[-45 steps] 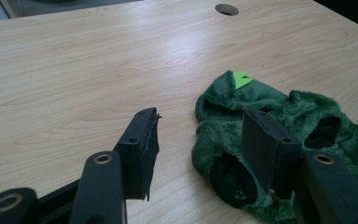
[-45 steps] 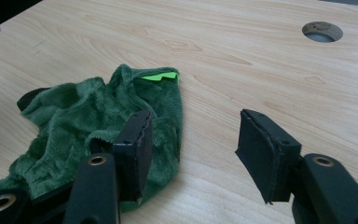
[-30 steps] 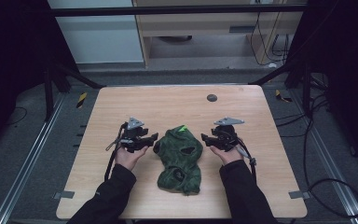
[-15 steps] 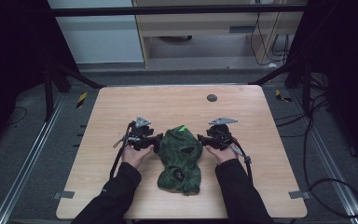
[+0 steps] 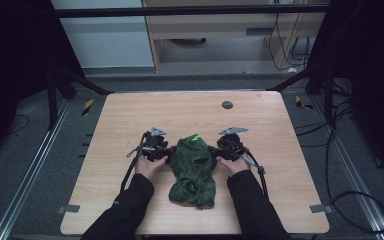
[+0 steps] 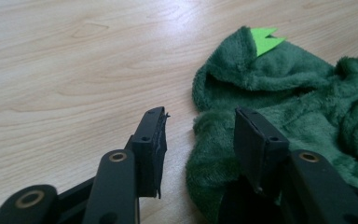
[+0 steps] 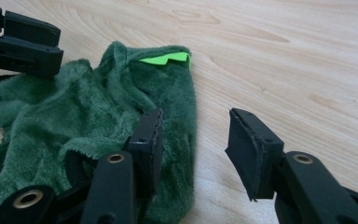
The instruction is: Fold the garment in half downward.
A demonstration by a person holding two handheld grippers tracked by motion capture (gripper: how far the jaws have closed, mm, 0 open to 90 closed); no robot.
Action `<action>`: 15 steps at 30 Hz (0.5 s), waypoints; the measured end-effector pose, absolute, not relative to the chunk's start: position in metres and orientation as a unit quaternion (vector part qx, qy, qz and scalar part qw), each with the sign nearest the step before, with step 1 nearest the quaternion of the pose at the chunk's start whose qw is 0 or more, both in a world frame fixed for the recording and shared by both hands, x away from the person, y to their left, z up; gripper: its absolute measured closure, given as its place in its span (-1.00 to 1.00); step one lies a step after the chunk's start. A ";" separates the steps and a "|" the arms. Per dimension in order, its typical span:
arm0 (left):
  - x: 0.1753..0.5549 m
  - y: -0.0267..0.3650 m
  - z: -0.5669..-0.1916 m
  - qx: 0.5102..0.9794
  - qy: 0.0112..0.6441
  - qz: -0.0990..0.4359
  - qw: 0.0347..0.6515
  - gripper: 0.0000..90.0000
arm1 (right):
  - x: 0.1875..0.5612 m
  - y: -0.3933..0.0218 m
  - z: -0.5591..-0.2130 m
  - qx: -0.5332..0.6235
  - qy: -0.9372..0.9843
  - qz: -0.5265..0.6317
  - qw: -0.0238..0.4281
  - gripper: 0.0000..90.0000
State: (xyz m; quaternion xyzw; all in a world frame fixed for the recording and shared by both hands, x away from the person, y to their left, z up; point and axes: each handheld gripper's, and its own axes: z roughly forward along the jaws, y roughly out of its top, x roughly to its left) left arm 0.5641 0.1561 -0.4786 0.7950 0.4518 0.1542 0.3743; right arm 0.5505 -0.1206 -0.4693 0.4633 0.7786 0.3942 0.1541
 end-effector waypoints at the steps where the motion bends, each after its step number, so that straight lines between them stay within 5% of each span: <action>1: 0.564 0.155 -0.480 0.797 0.450 0.152 0.372 0.20 | 0.551 -0.120 -0.470 0.464 0.780 0.393 0.151 0.24; 15: 0.567 0.151 -0.490 0.808 0.451 0.128 0.358 0.39 | 0.555 -0.112 -0.485 0.458 0.800 0.367 0.125 0.41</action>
